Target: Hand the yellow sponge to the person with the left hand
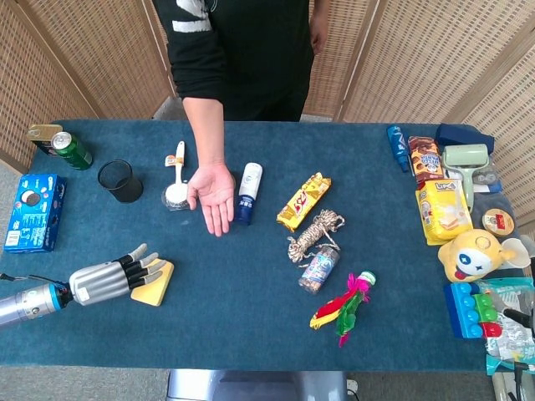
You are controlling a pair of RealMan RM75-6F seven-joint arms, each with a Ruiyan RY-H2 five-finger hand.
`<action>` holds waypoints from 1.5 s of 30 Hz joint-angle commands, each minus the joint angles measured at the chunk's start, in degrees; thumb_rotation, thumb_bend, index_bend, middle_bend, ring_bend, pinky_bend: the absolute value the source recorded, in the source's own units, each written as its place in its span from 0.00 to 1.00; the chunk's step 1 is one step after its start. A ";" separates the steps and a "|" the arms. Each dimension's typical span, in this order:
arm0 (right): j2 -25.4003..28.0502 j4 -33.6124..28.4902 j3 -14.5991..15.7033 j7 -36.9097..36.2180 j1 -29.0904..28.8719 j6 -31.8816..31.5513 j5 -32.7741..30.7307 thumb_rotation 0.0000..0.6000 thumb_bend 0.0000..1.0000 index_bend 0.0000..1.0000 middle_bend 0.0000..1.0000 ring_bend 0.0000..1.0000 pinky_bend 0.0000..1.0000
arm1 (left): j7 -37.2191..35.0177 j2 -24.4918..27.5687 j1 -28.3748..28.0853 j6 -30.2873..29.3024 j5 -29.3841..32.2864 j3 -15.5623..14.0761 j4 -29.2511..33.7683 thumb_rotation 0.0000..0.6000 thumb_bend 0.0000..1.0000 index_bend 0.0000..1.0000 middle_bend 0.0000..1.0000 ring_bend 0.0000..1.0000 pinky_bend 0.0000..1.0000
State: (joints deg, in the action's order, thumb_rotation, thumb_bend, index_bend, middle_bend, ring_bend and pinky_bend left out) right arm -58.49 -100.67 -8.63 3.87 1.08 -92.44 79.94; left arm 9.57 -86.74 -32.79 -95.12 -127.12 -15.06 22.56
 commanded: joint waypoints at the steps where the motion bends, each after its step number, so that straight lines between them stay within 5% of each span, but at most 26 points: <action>1: 0.00 -0.07 -0.03 0.07 0.02 -0.09 0.02 1.00 0.00 0.04 0.02 0.05 0.05 | 0.50 -0.60 -0.71 0.01 -0.20 -0.88 0.22 0.91 0.07 0.00 0.00 0.04 0.16; 15: 0.53 -0.45 -0.70 -0.55 0.36 -0.63 -0.88 1.00 0.00 0.04 0.02 0.05 0.04 | 3.35 -0.58 -3.41 5.23 0.21 -4.73 5.40 0.91 0.09 0.00 0.00 0.04 0.16; 23: 1.05 -0.60 -0.84 -1.23 0.59 -0.73 -1.05 1.00 0.00 0.04 0.02 0.05 0.04 | 7.10 1.87 -7.14 11.65 -0.87 -6.70 14.17 1.00 0.34 0.00 0.00 0.04 0.16; 31: 1.67 -0.54 -1.16 -2.72 0.84 -0.85 -1.41 1.00 0.00 0.04 0.02 0.05 0.04 | 10.24 3.17 -8.43 15.93 -1.10 -7.64 19.45 1.00 0.41 0.10 0.01 0.08 0.26; 33: 1.78 -0.50 -1.17 -2.93 0.87 -0.83 -1.41 1.00 0.00 0.03 0.02 0.05 0.04 | 10.11 3.24 -8.46 15.55 -1.37 -7.91 19.74 1.00 0.42 0.19 0.07 0.17 0.31; 38: 1.79 -0.56 -1.06 -2.98 0.88 -0.90 -1.02 1.00 0.00 0.04 0.02 0.05 0.04 | 8.68 3.41 -8.20 11.70 -2.51 -8.61 18.54 1.00 0.47 0.56 0.44 0.52 0.56; 45: 1.79 -0.74 -0.87 -2.92 0.92 -0.93 -0.67 1.00 0.00 0.04 0.02 0.05 0.04 | 8.17 4.10 -6.90 7.01 -1.72 -7.81 16.10 1.00 0.49 0.64 0.53 0.59 0.63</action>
State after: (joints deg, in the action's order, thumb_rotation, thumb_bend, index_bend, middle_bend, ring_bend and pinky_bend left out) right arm -56.70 -101.41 -9.51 0.95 2.00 -93.36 79.27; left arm 17.90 -82.95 -40.09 -87.18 -129.31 -23.30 39.04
